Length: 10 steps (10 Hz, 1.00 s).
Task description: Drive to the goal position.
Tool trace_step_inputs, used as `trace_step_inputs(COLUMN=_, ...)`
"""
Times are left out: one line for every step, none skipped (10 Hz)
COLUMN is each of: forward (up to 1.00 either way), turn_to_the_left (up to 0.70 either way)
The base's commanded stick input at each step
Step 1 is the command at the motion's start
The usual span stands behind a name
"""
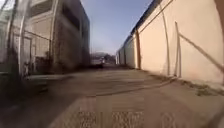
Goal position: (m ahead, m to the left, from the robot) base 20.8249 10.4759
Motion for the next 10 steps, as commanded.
trace_step_inputs(forward=1.00, turn_to_the_left=0.00)
trace_step_inputs(forward=1.00, turn_to_the_left=0.00)
trace_step_inputs(forward=1.00, turn_to_the_left=0.00)
trace_step_inputs(forward=1.00, turn_to_the_left=0.00)
trace_step_inputs(forward=1.00, turn_to_the_left=0.00)
trace_step_inputs(forward=1.00, turn_to_the_left=0.00)
trace_step_inputs(forward=1.00, turn_to_the_left=0.00)
trace_step_inputs(forward=1.00, turn_to_the_left=0.00)
trace_step_inputs(forward=1.00, turn_to_the_left=0.00)
trace_step_inputs(forward=1.00, turn_to_the_left=0.00)
